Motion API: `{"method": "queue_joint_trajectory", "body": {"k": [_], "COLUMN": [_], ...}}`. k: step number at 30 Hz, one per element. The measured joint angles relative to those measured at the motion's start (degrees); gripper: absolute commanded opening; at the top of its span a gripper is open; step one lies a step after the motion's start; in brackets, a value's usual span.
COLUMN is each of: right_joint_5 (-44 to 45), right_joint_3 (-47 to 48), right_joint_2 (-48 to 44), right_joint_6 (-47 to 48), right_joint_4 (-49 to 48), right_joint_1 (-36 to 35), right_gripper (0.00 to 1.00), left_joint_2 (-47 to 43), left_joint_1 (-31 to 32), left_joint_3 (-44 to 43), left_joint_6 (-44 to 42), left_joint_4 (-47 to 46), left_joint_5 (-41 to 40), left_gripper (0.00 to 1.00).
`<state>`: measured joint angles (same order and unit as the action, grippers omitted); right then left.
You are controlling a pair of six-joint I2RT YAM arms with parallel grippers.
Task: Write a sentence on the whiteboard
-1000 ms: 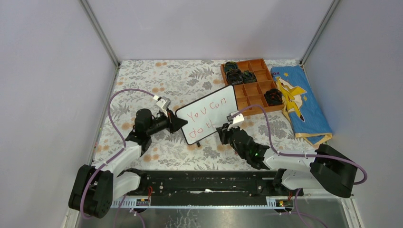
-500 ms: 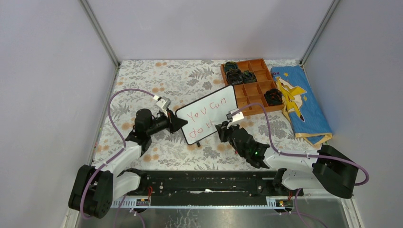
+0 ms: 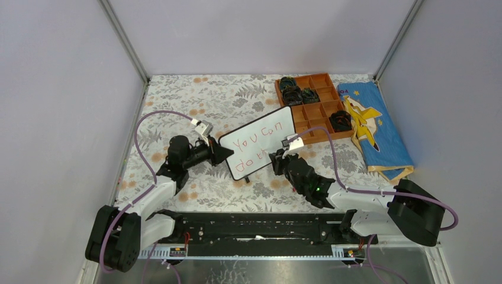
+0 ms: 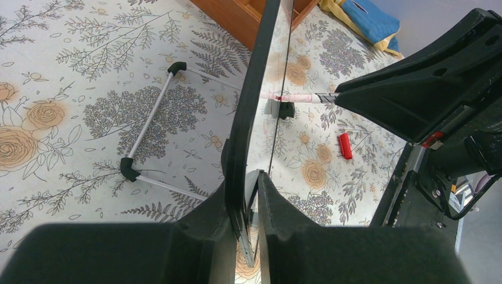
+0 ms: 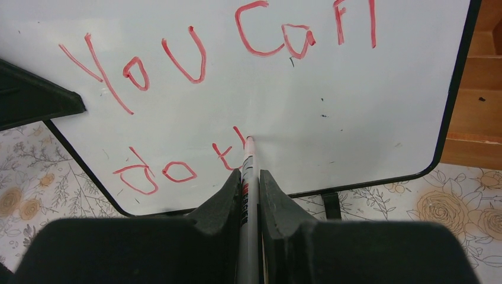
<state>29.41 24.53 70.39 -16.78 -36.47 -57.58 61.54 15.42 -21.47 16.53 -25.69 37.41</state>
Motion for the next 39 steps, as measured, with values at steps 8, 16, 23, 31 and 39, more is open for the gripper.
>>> {"method": "queue_joint_trajectory", "body": {"k": [8, 16, 23, 31, 39], "right_joint_5": [0.15, 1.03, 0.92, 0.39, -0.59], "right_joint_3": [0.00, 0.00, 0.00, -0.09, -1.09], "right_joint_2": [0.00, 0.00, -0.07, -0.26, -0.55], "right_joint_6": [-0.02, -0.11, -0.13, -0.15, -0.50], "right_joint_4": [0.39, 1.36, 1.46, 1.53, 1.95], "right_joint_1": [0.39, 0.74, 0.76, 0.96, 1.09], "right_gripper": [0.00, 0.00, 0.00, 0.00, 0.00], "left_joint_2": [-0.02, -0.02, -0.02, -0.02, -0.02], "left_joint_1": [0.00, 0.02, 0.20, 0.26, 0.28], "left_joint_3": [0.00, 0.00, 0.00, 0.00, 0.00], "left_joint_6": [0.00, 0.02, 0.02, 0.02, 0.00], "left_joint_4": [0.02, 0.04, 0.04, 0.04, 0.02], "left_joint_5": [-0.20, -0.37, -0.46, -0.57, -0.55], "left_gripper": [0.13, 0.13, 0.13, 0.13, 0.13]}}
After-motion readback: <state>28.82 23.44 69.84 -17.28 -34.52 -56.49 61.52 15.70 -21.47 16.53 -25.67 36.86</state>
